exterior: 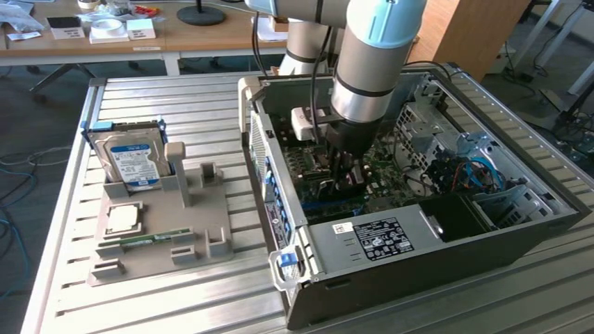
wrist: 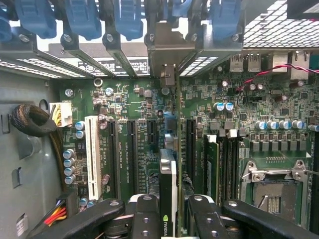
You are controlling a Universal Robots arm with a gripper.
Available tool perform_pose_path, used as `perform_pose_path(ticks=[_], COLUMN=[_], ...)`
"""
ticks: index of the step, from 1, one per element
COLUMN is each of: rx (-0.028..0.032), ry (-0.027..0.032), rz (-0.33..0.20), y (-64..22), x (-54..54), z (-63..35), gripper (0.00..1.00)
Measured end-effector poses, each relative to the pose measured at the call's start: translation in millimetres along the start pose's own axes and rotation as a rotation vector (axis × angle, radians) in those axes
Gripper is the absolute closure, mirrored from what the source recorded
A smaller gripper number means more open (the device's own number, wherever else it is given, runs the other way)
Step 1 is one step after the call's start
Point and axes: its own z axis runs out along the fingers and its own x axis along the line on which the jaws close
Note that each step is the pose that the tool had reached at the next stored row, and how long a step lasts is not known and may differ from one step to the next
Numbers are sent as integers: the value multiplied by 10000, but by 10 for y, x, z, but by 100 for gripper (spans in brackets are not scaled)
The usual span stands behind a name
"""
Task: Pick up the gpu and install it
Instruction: 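Insert the gpu into the slot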
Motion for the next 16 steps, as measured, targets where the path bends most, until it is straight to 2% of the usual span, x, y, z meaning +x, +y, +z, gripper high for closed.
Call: perform_pose_path(ticks=[16], rx=[1], ry=[-2], rz=[-1], y=[7], x=[1], z=[25], gripper=[73])
